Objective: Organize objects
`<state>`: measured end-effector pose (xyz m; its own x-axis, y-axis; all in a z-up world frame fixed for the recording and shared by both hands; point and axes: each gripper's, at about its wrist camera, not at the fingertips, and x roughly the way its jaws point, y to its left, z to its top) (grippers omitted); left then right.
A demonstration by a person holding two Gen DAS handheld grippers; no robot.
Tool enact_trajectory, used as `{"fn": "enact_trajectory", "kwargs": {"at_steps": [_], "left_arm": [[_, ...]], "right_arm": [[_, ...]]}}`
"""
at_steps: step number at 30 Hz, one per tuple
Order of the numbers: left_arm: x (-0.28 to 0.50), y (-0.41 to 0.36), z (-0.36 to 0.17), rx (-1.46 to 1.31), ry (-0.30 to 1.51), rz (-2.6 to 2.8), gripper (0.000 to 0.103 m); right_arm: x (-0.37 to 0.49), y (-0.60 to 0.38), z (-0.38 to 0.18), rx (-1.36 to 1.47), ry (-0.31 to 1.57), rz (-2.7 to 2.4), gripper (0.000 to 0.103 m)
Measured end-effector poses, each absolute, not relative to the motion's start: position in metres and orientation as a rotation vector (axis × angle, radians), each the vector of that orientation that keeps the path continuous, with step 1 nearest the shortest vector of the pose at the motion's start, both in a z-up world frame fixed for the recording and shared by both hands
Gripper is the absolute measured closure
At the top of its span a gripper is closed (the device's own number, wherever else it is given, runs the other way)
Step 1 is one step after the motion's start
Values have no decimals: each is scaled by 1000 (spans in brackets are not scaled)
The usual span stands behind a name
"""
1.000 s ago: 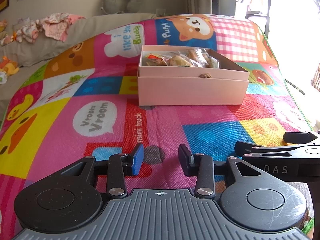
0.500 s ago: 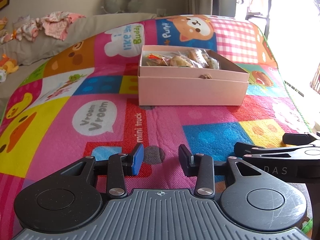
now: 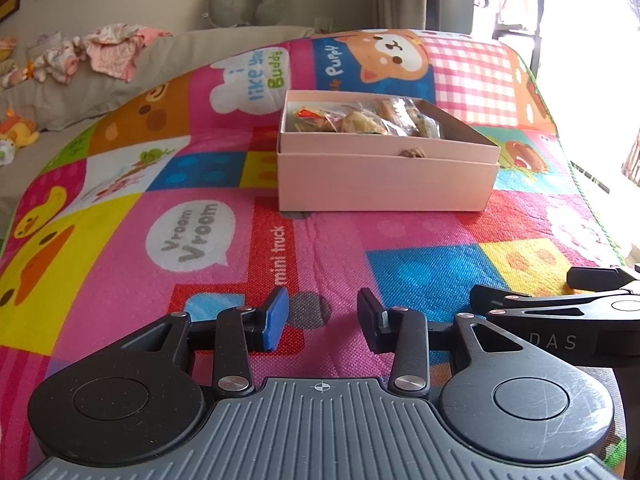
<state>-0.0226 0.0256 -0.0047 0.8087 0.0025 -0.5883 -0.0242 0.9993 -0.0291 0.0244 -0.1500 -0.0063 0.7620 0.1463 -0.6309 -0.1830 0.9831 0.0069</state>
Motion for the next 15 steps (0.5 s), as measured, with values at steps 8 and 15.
{"fn": "enact_trajectory", "kwargs": {"at_steps": [8,15], "left_arm": [[-23,26,-5,-38,629,2,57],[-23,29,-5,-53,628,-6,56]], "right_arm": [[24,-149,-7,-59,681,179,0],[25,-149,-7,-58,681,179,0]]}}
